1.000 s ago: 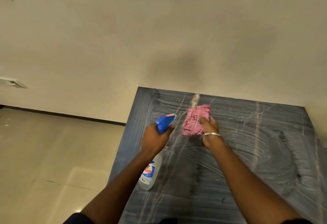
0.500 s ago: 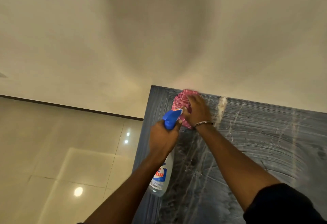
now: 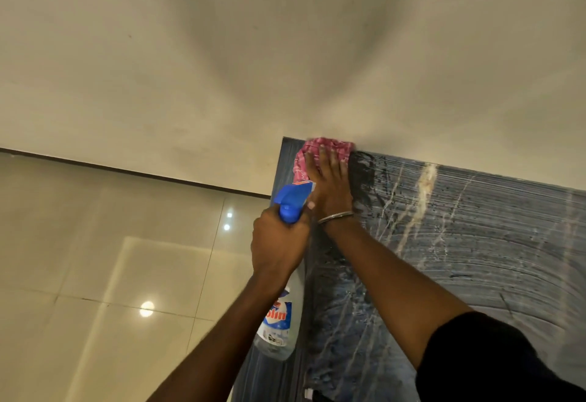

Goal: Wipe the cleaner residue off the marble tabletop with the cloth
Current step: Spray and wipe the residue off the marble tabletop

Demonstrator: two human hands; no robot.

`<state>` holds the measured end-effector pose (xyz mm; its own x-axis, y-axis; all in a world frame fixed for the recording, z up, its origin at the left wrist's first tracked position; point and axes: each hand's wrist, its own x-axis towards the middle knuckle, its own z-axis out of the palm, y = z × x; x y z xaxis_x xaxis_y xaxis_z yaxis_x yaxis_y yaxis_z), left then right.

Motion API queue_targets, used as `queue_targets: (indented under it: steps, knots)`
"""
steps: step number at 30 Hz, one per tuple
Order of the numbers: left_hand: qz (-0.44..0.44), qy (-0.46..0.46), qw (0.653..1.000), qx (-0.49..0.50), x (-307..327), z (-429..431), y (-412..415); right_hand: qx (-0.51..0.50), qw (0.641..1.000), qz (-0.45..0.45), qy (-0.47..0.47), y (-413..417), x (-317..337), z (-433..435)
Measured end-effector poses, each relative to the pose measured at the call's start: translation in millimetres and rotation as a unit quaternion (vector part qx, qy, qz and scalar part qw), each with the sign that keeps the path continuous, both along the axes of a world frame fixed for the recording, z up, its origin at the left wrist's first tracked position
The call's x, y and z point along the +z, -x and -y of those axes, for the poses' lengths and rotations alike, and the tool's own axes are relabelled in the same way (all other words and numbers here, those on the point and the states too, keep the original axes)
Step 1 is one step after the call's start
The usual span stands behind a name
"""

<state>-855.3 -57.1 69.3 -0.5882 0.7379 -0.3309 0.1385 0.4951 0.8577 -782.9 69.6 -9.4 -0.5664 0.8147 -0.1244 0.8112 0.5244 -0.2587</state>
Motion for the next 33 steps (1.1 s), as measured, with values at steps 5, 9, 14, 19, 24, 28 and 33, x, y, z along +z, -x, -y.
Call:
queue_targets:
  steps: [5,9,14,19,24,28,33]
  knots:
    - [0.006,0.003,0.999,0.032,2,7,11,0.067,0.998,0.013,-0.008,39,-4,4]
    - [-0.005,0.018,0.999,0.036,3,13,15,0.135,0.990,0.041,0.001,43,-10,3]
    - [-0.006,0.030,0.999,0.015,5,11,10,0.089,0.996,0.008,-0.023,3,-6,2]
    - [-0.005,0.033,0.999,-0.023,5,4,-1,-0.045,0.998,0.026,-0.045,-72,-8,-7]
    - [-0.005,0.021,0.999,-0.035,0,1,-4,-0.167,0.984,0.051,-0.020,-74,-3,-3]
    - [-0.010,0.019,1.000,-0.016,0,5,2,-0.119,0.993,0.013,-0.001,-11,-1,9]
    - [-0.022,0.027,0.999,0.009,2,14,13,-0.018,0.999,0.036,0.018,33,5,9]
